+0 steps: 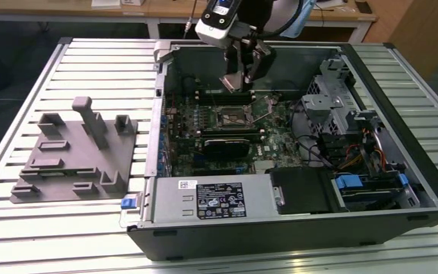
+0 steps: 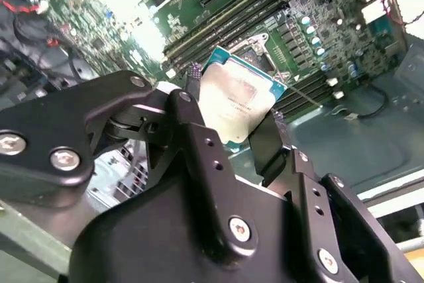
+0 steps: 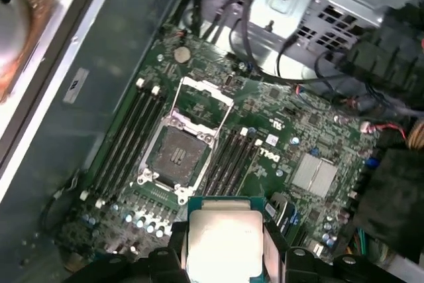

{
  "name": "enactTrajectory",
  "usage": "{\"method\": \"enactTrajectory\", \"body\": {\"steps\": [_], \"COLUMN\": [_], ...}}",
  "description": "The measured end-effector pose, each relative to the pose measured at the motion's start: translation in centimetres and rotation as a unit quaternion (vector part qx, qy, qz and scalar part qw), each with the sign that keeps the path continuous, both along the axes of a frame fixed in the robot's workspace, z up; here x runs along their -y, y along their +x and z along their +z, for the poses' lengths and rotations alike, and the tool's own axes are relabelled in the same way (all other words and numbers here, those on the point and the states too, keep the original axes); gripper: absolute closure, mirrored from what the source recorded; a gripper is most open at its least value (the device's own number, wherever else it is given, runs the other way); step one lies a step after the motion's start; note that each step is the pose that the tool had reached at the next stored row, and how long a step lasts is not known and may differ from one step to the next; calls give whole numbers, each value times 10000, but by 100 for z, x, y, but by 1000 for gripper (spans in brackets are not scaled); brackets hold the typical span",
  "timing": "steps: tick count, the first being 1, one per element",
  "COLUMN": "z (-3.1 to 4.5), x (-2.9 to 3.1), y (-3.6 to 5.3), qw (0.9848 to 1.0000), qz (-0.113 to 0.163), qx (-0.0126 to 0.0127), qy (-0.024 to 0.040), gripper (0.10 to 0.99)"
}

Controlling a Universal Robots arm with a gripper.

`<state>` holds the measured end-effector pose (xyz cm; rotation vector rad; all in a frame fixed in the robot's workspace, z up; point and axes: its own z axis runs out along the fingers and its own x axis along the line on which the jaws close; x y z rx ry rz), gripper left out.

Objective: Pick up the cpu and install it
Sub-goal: 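Place the cpu into insertion slot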

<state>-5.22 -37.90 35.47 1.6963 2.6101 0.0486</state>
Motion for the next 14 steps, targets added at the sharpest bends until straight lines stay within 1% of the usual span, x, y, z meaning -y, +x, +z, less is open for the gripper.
{"method": "enactTrajectory", "body": {"steps": [2,4,7,9,11,14], "z": [-8,-17,-30,-39,-49,-60], "x": [0,0,0,0,0,0], "y": [0,0,0,0,0,0], "qw": [9998,9993,9980,9967,9949,9919], "qz": [-180,-368,-637,-817,-1004,-1269], "qx": [0,0,0,0,0,0], "qy": [0,0,0,0,0,0], "gripper": [545,545,545,545,545,545]}}
